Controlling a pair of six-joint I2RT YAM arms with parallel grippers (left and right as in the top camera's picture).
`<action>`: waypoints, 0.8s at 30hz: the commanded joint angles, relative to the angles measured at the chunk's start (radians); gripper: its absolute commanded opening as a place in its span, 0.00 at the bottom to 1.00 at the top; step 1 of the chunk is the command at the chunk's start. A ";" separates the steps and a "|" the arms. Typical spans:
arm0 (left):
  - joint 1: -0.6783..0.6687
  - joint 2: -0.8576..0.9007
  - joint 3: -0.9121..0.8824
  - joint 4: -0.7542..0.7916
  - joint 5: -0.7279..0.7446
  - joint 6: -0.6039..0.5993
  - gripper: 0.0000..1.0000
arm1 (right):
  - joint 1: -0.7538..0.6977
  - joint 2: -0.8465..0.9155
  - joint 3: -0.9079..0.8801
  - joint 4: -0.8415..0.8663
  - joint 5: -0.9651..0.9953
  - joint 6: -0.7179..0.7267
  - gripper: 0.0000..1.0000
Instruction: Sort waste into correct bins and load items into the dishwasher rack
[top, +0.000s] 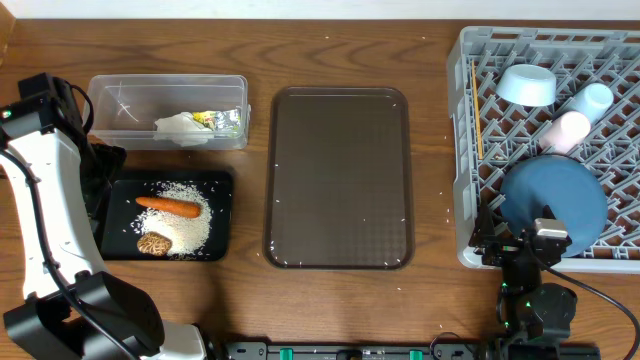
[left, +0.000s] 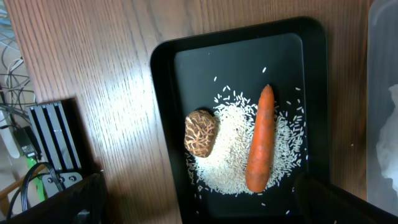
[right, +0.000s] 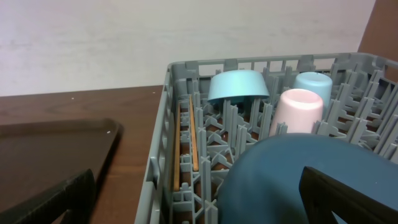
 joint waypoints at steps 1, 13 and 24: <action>0.004 -0.003 0.002 -0.007 -0.005 -0.011 0.98 | -0.010 -0.008 -0.003 -0.002 -0.004 -0.013 0.99; -0.008 -0.012 -0.004 -0.037 0.011 -0.008 0.98 | -0.010 -0.008 -0.003 -0.002 -0.004 -0.013 0.99; -0.257 -0.283 -0.369 0.486 0.014 0.135 0.98 | -0.010 -0.008 -0.003 -0.002 -0.003 -0.013 0.99</action>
